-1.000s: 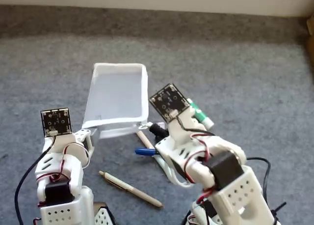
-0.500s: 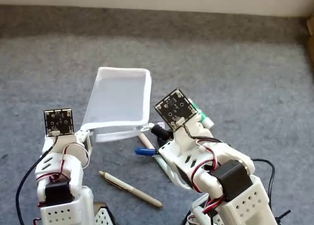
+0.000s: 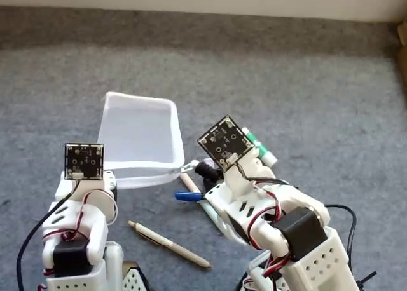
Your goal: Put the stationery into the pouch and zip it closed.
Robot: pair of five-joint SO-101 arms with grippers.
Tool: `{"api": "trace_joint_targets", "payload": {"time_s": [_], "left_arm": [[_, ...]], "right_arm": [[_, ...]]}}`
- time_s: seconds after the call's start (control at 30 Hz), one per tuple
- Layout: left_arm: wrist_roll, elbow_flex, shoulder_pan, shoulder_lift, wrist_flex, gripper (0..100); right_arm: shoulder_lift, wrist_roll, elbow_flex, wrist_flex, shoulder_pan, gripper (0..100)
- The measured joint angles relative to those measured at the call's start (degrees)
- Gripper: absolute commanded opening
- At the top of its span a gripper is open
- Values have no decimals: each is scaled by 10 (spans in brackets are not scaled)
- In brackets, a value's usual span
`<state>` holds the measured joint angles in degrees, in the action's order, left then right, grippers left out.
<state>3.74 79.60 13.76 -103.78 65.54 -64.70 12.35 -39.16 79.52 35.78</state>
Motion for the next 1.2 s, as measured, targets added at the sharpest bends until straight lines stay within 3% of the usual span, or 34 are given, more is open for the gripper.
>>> {"api": "trace_joint_targets", "payload": {"time_s": [0.07, 0.73, 0.97, 1.2], "left_arm": [[1, -20, 1, 0, 17, 6], [3, -100, -34, 0, 80, 6], [3, -115, -33, 4, 80, 6], [-5, -219, -33, 173, 80, 6]], "right_arm": [[0, 0, 0, 0, -1, 180], [-1, -2, 0, -35, -92, 180], [84, -2, 0, -40, -108, 180], [165, -2, 0, -71, -121, 180]]}}
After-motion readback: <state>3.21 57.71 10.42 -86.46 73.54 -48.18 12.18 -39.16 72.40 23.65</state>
